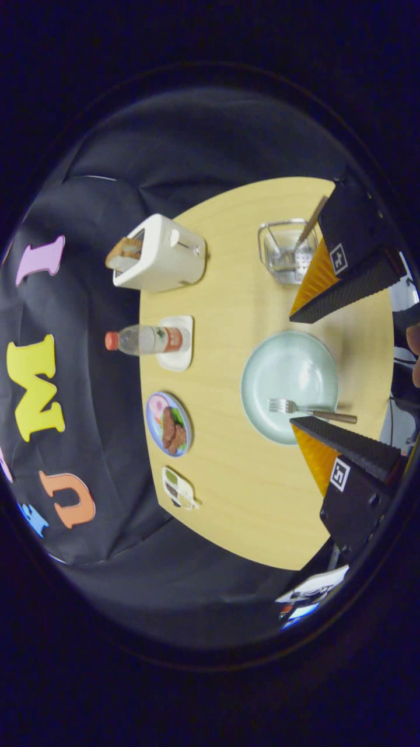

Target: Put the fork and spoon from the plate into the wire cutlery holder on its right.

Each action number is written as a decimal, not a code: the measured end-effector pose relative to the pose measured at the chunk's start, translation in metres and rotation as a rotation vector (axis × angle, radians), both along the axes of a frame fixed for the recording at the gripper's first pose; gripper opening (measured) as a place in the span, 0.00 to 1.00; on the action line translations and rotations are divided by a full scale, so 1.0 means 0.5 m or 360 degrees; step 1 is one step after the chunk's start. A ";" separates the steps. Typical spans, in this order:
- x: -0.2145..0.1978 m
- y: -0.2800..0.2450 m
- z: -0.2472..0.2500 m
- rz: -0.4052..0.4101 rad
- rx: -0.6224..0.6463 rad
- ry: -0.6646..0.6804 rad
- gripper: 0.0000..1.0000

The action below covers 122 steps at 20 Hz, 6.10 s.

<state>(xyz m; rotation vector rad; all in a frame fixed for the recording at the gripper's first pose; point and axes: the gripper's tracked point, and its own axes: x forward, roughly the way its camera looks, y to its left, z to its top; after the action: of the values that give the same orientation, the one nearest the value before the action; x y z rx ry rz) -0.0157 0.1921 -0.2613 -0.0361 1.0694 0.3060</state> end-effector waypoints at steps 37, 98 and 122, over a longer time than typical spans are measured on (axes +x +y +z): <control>-0.023 0.025 -0.116 0.0066 -0.0167 0.0272 0.01; 0.196 -0.291 0.249 -0.0150 0.0064 -0.0236 0.97; -0.010 -0.359 0.474 -0.0319 0.0253 -0.1477 0.96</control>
<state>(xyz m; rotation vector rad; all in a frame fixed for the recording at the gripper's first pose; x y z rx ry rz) -0.0209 0.0124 -0.0243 0.0678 0.1232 0.1564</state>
